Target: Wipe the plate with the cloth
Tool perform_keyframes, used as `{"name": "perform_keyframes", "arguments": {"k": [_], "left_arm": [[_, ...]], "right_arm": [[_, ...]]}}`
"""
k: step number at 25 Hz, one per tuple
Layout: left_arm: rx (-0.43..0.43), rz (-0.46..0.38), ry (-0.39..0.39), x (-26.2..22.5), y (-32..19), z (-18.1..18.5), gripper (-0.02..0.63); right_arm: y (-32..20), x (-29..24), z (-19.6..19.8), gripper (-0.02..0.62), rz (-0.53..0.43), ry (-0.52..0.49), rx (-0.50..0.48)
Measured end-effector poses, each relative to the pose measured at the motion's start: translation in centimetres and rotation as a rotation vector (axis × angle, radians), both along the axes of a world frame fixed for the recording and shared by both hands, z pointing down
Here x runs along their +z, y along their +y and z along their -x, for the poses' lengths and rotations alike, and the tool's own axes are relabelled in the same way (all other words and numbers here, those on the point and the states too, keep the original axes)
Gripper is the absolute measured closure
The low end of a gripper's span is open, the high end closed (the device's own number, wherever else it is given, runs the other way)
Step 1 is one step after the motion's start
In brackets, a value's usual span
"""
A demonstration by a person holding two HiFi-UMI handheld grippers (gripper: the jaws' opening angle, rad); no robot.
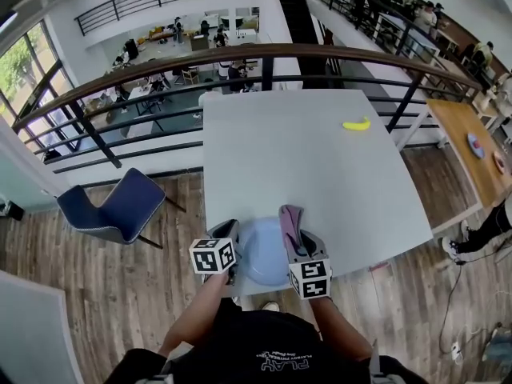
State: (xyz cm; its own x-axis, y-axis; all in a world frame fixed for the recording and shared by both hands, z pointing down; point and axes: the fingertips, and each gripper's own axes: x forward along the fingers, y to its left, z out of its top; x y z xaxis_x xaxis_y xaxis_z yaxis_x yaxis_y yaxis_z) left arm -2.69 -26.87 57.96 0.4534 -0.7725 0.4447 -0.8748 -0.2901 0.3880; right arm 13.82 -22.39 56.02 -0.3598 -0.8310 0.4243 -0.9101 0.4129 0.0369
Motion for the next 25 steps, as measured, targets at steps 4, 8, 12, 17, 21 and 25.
{"name": "perform_keyframes", "arguments": {"k": [4, 8, 12, 17, 21, 25], "left_arm": [[0.033, -0.039, 0.054, -2.1, 0.3, -0.2, 0.594], [0.098, -0.181, 0.154, -5.6, 0.9, -0.9, 0.594], [0.126, -0.319, 0.113, -8.3, 1.2, -1.0, 0.594], [0.144, -0.402, 0.055, -9.9, 1.8, -0.8, 0.594], [0.152, -0.412, 0.049, -10.2, 2.2, -1.1, 0.594], [0.162, -0.424, 0.035, -10.2, 2.2, -1.6, 0.594]], "right_arm": [[0.3, -1.2, 0.0, 0.489, -0.02, -0.011, 0.011], [0.3, -2.1, 0.0, 0.488, -0.057, -0.015, 0.007], [0.2, -4.7, 0.3, 0.488, -0.15, -0.028, -0.005], [0.8, -6.1, 1.5, 0.491, -0.198, -0.025, -0.05], [1.2, -6.7, 1.9, 0.491, -0.216, -0.042, -0.068], [1.0, -6.6, 1.6, 0.491, -0.217, -0.05, -0.063]]}}
